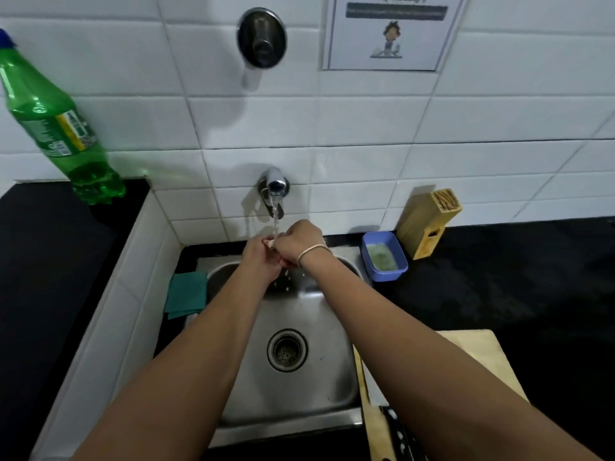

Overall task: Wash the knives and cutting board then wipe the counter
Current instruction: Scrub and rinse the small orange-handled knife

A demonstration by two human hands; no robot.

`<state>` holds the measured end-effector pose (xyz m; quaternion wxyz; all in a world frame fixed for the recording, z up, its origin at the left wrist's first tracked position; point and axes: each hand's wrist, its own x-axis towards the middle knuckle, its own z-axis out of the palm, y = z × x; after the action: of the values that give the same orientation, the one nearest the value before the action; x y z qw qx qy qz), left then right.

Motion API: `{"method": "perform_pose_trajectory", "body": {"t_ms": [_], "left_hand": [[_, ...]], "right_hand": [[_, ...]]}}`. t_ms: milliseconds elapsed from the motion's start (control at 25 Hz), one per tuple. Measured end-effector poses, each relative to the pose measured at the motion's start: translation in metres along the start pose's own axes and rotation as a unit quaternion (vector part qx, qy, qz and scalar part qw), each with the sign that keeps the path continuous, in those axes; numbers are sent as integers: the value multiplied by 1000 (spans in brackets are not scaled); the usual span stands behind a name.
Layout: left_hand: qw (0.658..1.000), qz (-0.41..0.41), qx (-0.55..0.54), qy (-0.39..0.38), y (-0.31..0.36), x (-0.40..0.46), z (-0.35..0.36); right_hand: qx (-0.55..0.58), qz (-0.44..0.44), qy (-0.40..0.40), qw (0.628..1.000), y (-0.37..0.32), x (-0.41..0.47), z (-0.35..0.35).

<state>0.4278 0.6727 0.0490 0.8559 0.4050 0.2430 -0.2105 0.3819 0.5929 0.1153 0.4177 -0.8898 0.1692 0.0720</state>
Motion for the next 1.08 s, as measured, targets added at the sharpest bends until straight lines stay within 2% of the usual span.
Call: {"method": "perform_pose_trajectory", "body": {"t_ms": [160, 240, 440, 520, 600, 720, 880, 960, 1080], "left_hand": [[1000, -27, -9, -10, -35, -9, 23], [998, -53, 34, -18, -65, -12, 38], [978, -118, 149, -86, -169, -21, 107], [971, -132, 182, -86, -214, -22, 143], [955, -154, 239, -85, -261, -20, 175], [916, -194, 339, -96, -339, -22, 230], [854, -232, 438, -158, -415, -34, 312], [832, -223, 458, -220, -433, -37, 342], [824, -174, 442, -307, -443, -39, 373]], "right_hand": [[46, 62, -72, 994, 46, -21, -16], [75, 96, -90, 989, 78, -33, -31], [173, 178, -82, 965, 198, -61, -96], [218, 199, -73, 952, 252, -67, -131], [275, 230, -35, 933, 300, -72, -166], [340, 290, 67, 892, 375, -76, -219], [354, 345, 208, 844, 457, -79, -281], [318, 333, 248, 852, 480, -77, -303], [175, 283, 257, 907, 497, -72, -318]]}}
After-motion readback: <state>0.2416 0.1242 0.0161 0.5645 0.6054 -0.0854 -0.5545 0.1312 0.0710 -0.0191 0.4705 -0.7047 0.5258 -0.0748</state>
